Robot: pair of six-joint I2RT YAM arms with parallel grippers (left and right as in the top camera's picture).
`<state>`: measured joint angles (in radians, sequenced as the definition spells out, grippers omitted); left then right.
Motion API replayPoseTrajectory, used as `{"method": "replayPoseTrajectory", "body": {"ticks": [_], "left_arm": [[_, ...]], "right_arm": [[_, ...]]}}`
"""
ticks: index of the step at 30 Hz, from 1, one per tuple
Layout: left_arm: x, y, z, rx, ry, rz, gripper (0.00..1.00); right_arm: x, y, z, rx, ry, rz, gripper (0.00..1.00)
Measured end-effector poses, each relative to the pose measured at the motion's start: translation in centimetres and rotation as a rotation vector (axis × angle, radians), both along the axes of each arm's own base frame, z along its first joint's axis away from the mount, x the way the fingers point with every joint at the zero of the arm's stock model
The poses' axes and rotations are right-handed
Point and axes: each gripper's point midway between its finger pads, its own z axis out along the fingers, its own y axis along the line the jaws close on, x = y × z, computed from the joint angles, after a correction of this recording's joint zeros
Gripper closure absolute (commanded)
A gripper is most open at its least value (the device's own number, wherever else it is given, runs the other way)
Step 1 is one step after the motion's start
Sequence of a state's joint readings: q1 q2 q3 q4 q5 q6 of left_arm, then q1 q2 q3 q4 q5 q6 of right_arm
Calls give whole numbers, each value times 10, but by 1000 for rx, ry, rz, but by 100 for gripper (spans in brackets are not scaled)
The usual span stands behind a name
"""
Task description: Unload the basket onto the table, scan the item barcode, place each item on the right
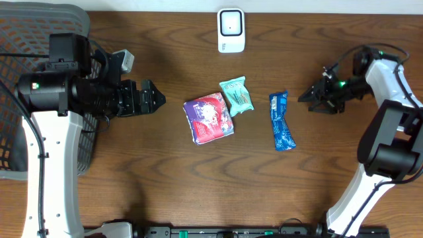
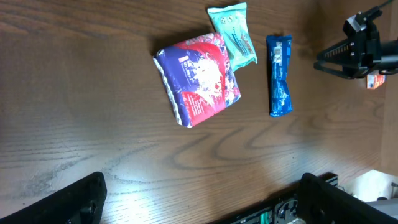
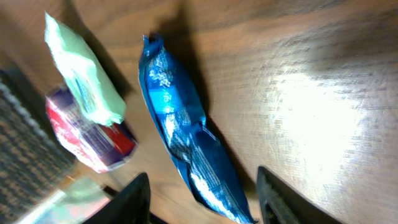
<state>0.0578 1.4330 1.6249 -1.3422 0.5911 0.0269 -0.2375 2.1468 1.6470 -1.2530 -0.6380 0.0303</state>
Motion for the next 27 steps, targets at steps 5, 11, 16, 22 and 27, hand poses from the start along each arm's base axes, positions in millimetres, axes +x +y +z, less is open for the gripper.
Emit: {"method": "replayPoseTrajectory", "body": {"ticks": [5, 11, 16, 22, 27], "left_arm": [[0, 0, 0, 0, 0, 0, 2], [0, 0, 0, 0, 0, 0, 2], [0, 0, 0, 0, 0, 0, 2], [0, 0, 0, -1, 1, 0, 2], [0, 0, 0, 0, 0, 0, 2]], "right_arm": [[-12, 16, -6, -90, 40, 110, 51], [-26, 40, -40, -115, 35, 193, 43], [-31, 62, -48, -14, -15, 190, 31], [-27, 72, -46, 50, -59, 179, 50], [-29, 71, -54, 35, -54, 179, 91]]}}
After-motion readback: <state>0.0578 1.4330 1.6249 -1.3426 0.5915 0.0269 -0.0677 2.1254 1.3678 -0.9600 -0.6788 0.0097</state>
